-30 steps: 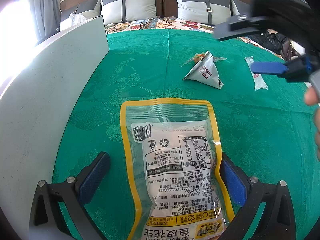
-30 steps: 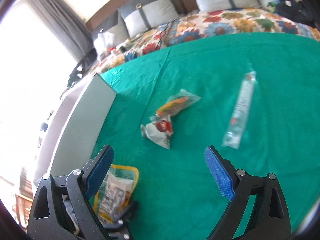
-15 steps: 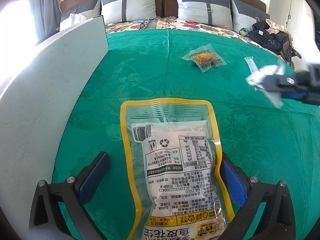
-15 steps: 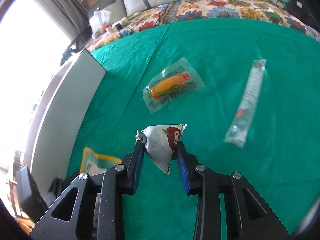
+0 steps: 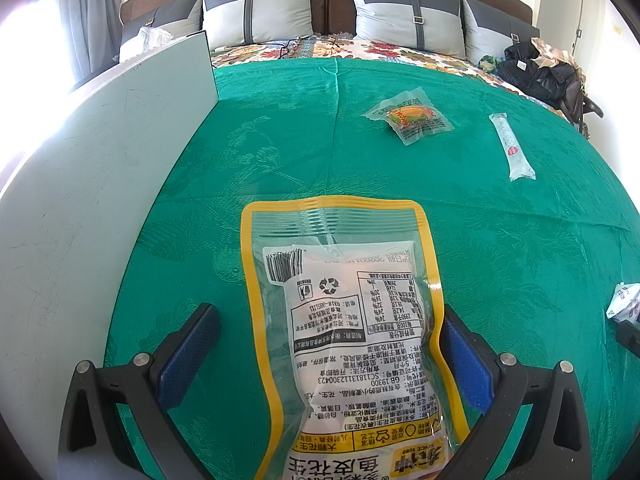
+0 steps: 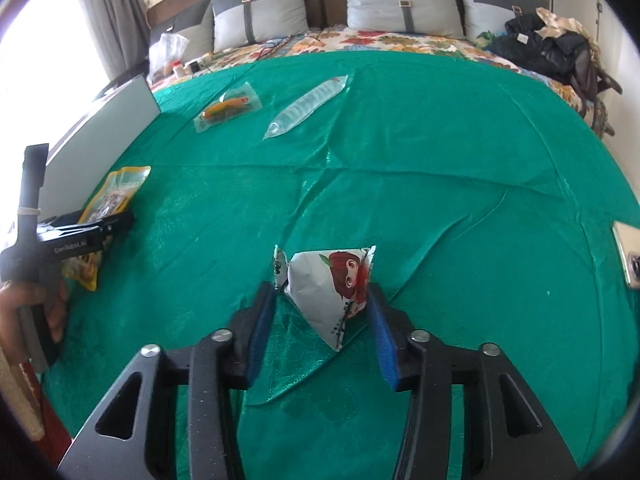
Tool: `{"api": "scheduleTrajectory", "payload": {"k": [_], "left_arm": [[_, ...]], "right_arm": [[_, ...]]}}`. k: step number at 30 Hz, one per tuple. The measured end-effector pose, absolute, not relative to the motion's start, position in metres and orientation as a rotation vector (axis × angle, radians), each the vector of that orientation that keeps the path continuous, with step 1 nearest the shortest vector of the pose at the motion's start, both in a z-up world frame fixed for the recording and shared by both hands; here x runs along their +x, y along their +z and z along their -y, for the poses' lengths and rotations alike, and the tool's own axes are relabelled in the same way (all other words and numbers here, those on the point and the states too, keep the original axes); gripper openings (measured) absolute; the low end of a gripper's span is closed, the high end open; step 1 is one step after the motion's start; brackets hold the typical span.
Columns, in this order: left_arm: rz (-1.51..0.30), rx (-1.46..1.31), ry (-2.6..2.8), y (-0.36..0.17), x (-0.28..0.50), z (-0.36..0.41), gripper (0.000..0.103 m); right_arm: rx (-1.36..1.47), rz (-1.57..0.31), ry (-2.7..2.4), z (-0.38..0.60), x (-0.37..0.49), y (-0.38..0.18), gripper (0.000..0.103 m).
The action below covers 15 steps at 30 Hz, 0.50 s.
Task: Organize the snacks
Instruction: 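Lift the white pouch with the right tool while the left tool holds the peanut bag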
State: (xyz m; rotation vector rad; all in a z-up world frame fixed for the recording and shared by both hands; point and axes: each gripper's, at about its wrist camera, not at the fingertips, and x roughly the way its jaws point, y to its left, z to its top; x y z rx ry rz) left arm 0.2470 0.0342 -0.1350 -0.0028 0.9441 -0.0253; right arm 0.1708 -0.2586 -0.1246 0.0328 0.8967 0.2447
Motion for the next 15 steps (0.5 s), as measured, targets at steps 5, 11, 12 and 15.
{"api": "scheduleTrajectory", "payload": {"k": [5,11,12,15], "left_arm": [[-0.944,-0.003,-0.025,-0.135,0.247,-0.034,0.103],[-0.944,-0.004,-0.025,-0.135,0.247,-0.034,0.103],[-0.944,-0.004,-0.025,-0.135,0.247,-0.034,0.103],[-0.944,-0.004,-0.025,-0.135,0.247,-0.034,0.103]], "right_arm": [[-0.049,-0.872,0.189,0.251,0.168,-0.132,0.081],[-0.083,-0.89,0.168,0.247,0.173,-0.135,0.092],[-0.087,-0.89,0.166,0.247,0.173,-0.135,0.092],[-0.088,-0.891,0.167,0.248,0.173,-0.136,0.093]]}}
